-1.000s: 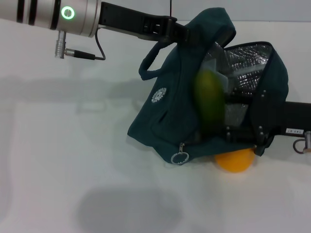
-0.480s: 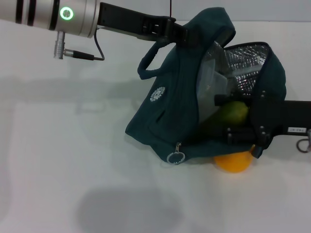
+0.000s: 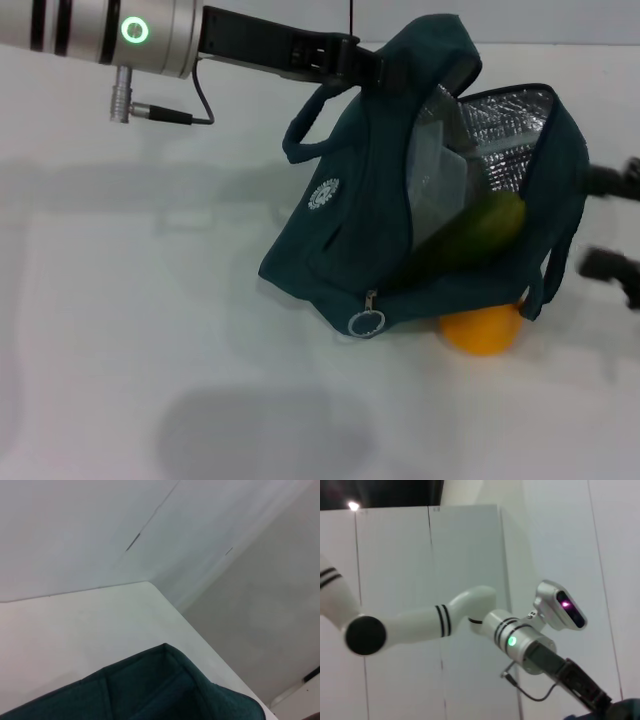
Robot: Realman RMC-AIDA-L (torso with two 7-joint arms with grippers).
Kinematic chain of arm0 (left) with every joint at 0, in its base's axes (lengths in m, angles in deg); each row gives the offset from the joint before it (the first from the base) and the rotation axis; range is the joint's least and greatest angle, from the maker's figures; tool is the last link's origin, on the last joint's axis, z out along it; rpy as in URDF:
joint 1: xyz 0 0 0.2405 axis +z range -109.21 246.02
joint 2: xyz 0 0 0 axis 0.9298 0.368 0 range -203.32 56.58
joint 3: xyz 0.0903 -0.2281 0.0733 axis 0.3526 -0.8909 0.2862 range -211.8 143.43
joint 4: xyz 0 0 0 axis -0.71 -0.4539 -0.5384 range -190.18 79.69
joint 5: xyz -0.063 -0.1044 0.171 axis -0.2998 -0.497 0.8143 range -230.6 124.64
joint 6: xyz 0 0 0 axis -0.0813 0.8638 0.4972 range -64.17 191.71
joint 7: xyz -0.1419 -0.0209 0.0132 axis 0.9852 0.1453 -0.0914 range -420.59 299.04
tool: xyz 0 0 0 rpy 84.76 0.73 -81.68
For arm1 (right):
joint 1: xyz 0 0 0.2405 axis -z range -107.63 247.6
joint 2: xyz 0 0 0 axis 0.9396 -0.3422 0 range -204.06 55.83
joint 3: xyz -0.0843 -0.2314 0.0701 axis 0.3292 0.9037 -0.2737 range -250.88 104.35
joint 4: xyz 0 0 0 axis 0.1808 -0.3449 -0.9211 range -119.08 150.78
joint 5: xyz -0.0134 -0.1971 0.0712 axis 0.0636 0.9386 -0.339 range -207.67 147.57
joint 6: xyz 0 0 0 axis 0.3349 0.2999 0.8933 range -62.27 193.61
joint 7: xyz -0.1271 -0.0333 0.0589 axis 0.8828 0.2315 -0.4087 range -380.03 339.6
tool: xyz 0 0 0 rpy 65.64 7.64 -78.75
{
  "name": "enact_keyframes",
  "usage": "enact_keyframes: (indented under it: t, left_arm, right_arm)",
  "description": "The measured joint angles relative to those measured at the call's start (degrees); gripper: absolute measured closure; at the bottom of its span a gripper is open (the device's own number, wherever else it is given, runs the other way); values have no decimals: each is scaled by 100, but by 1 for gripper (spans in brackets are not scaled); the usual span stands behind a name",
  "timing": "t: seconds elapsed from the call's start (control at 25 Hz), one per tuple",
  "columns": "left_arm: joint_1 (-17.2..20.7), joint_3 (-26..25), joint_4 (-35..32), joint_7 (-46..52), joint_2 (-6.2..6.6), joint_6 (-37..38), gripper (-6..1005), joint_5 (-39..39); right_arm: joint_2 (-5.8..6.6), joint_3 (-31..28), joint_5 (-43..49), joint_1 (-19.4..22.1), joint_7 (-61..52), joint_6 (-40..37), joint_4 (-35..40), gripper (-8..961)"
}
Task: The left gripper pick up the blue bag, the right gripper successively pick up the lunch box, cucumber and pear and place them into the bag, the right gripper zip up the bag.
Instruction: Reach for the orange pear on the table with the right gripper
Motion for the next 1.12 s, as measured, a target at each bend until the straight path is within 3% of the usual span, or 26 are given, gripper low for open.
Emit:
enact_keyframes:
  t: [0.24,0.4,0.56,0.84,1.12]
  left_arm:
    - [23,-5,3,-21,-2,-215,943,21]
    - [49,-8,18,-32,4,-388,943,88]
    - [31,-9,111,-90,10,-490,943,103]
    - [102,-9,151,-191,10,-617,943,107]
    - [224,-12,173,-271,10,-728,943,105]
  right_arm:
    - [272,-16,438,414,-48,-718,-21,230]
    - [334,-21,1060,401,-235,-1099,-86,229]
    - [268,-5,1662,140,-275,-870,-451,229]
    - [96,63,2012,-283,-490,354,-911,230]
    - [80,33,2194,-392,-794,893,-875,230]
